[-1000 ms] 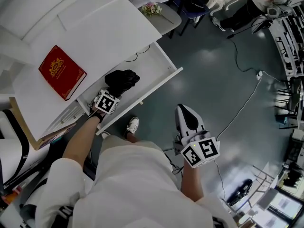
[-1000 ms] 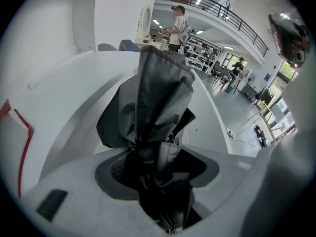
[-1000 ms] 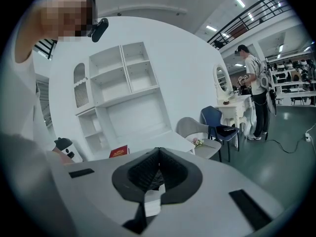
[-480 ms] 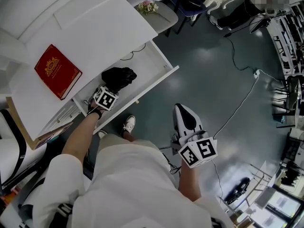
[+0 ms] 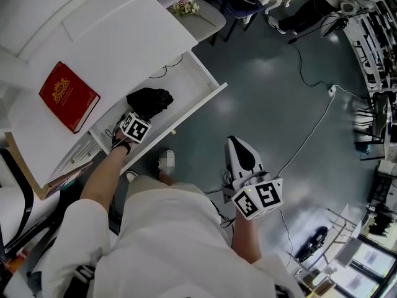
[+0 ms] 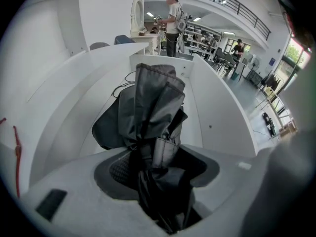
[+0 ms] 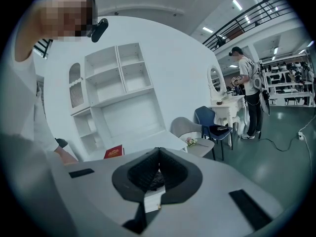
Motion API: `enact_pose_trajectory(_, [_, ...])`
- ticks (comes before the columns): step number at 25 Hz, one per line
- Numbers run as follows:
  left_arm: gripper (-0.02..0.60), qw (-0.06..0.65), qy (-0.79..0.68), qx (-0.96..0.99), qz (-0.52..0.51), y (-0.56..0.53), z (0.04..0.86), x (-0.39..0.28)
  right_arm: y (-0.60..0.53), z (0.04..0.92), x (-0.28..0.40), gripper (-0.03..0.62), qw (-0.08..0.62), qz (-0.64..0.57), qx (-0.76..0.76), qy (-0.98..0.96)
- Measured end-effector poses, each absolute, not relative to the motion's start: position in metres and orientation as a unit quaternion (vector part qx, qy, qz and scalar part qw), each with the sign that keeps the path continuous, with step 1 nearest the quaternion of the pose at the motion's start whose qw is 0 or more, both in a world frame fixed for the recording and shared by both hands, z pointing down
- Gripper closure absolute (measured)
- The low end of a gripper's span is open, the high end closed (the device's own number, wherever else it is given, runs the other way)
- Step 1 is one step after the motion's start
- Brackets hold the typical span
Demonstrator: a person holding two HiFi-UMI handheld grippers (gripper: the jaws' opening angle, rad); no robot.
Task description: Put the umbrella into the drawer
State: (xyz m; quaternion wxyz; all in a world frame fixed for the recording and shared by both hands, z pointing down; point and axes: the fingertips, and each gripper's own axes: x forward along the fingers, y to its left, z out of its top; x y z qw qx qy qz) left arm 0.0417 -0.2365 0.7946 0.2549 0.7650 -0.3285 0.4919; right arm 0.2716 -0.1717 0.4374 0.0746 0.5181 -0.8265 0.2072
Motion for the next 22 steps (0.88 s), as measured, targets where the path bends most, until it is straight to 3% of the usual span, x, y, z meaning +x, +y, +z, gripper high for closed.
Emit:
enact_pose_trajectory(18, [0.327, 0.265, -0.327, 0.753, 0.505, -0.232, 0.822, 0.040, -0.140, 0.444, 0.292, 0.592, 0.077, 0.216, 0.555, -0.799])
enact_pose_trajectory(22, [0.311, 0.307, -0.309, 0.746, 0.503, -0.231, 0.828, 0.043, -0.132, 0.444, 0.291, 0.592, 0.078, 0.217, 0.559, -0.796])
